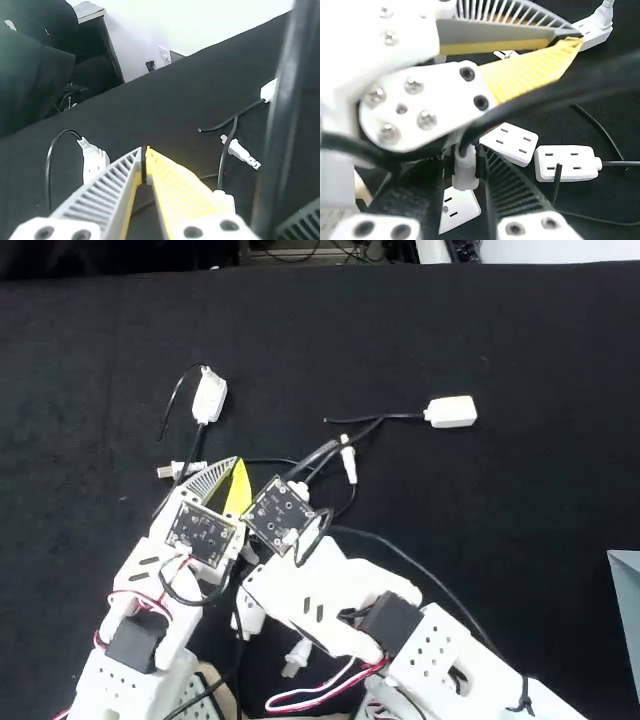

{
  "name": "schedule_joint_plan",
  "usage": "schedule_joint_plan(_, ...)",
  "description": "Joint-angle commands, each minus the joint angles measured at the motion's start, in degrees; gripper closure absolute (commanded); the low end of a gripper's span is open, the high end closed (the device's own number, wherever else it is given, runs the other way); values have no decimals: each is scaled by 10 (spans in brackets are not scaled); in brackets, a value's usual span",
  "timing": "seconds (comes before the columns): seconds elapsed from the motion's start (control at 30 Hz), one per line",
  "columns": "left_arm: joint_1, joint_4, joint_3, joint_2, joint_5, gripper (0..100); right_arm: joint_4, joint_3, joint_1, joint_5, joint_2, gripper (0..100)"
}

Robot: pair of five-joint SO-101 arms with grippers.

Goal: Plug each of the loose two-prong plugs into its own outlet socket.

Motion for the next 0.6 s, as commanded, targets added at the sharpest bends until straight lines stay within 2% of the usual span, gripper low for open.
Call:
schedule_joint_plan(0.0,15,-14,-19,-1,-5,970,-1,-10,-1,1,-6,986)
schedule_joint_plan(0.1,-28,-14,-19,-1,-2,970,-5,-10,24,-8,-3,986)
schedule_joint_plan(0.27,-150,-13,-9,-1,6,970,-40,-5,63,-46,3,985)
schedule_joint_plan(0.43,-292,-13,22,-1,110,970,-91,-7,66,-76,77,985)
schedule_joint_plan(0.57,-392,-6,44,0,156,970,-127,-29,72,-107,173,985)
